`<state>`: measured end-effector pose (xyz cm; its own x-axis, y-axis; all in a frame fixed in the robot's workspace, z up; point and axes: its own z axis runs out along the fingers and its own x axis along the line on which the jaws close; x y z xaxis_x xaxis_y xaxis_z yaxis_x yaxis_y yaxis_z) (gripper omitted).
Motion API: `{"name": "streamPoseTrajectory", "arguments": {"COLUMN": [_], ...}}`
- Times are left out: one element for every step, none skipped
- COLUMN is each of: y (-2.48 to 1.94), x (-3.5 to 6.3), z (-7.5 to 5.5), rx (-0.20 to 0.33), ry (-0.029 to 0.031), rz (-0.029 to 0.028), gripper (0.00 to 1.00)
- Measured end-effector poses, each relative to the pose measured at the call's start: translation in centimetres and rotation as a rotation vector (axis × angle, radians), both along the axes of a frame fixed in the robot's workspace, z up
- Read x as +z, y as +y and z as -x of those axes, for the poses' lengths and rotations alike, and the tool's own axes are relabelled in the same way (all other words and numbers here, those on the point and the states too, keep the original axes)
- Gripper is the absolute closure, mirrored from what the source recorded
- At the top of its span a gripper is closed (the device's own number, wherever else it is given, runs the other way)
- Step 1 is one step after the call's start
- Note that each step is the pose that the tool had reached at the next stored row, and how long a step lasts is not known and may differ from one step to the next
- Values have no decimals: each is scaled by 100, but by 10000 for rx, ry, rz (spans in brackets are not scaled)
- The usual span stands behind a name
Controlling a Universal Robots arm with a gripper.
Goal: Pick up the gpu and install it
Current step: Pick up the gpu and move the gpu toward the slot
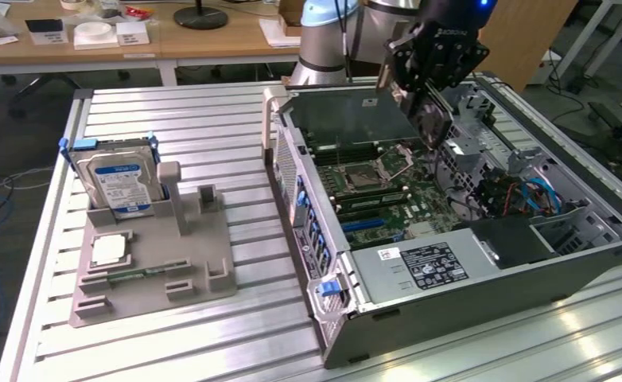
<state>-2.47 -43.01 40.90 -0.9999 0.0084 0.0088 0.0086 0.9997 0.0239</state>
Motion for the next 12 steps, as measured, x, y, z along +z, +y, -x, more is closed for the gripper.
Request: {"name": "streamPoseTrajectory", "arguments": {"y": [0, 0, 0, 0, 0, 0, 0, 0, 0, 0, 0, 0], "x": [0, 0, 0, 0, -1, -1, -1, -1, -1, -1, -1, -1], "z": [-35, -70, -103, -132, -165, -192, -203, -205, -205, -205, -205, -205], "rx": [1, 1, 1, 0, 1, 2, 1, 2, 0, 0, 1, 1], "ry": [0, 0, 0, 0, 0, 0, -1, 0, 0, 0, -1, 0], "rz": [0, 1, 0, 1, -1, 0, 1, 0, 0, 0, 0, 0], "gripper": [72, 72, 72, 72, 72, 72, 72, 72, 72, 72, 72, 72]}}
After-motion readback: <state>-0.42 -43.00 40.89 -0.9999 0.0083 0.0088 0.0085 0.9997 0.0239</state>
